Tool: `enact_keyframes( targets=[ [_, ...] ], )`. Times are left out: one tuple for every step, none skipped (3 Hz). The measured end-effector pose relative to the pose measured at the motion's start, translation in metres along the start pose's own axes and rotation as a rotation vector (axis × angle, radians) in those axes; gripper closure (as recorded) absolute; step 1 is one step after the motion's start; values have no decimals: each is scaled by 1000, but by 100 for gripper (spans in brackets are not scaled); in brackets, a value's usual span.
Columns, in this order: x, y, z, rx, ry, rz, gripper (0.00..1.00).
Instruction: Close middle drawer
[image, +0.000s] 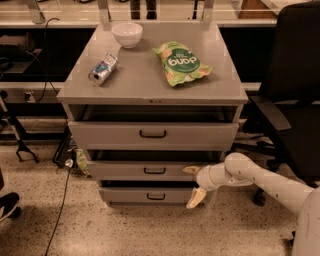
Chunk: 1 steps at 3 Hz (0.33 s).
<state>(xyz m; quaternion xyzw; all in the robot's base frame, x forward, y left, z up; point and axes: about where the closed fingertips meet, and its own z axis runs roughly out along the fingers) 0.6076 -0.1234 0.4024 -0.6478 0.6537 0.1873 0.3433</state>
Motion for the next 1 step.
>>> enact_keyframes(
  targets=[
    [0,0,0,0,0,0,0]
  ],
)
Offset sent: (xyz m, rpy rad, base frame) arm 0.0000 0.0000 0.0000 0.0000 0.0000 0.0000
